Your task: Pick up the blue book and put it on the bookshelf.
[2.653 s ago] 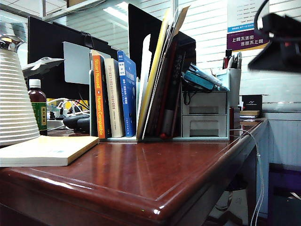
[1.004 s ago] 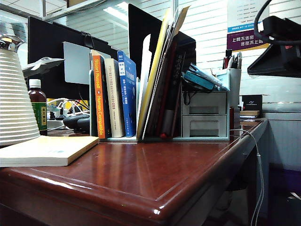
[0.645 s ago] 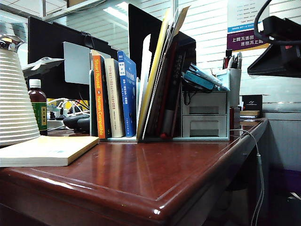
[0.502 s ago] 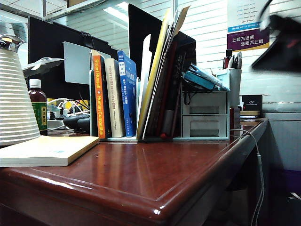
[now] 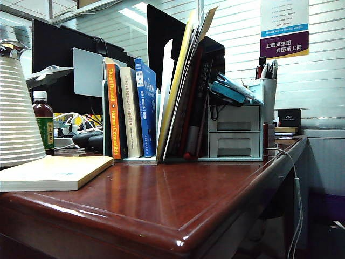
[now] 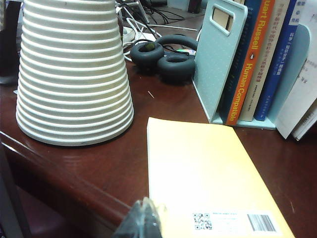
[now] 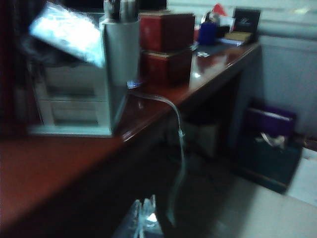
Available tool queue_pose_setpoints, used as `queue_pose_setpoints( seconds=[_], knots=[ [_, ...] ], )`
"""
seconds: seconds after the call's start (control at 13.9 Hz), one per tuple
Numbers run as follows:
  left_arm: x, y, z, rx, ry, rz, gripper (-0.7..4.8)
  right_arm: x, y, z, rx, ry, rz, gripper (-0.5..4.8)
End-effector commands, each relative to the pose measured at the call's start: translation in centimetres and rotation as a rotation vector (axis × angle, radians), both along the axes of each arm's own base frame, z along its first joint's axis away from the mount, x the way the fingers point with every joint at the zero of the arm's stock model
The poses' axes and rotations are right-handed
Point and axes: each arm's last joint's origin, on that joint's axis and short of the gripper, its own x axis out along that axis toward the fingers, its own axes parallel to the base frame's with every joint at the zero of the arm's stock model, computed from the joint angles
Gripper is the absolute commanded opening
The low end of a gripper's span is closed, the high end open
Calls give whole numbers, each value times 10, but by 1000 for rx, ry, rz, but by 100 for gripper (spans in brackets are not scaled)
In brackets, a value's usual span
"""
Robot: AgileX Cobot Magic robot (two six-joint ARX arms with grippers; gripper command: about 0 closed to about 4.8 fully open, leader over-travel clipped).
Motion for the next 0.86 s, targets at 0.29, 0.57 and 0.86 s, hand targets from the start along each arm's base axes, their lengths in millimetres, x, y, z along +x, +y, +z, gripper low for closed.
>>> queue_pose_setpoints(
  seconds=[0.29,0.57,0.86],
  knots=[
    [0,0,0,1,-5,2,4,0,-5,-2,-38,17,-55,-5],
    [0,0,0,0,-5,2,4,0,-6,-2,-38,17,-57,-5],
    [0,0,0,1,-5,2,4,0,-6,-2,-38,17,-58,-5]
  ],
)
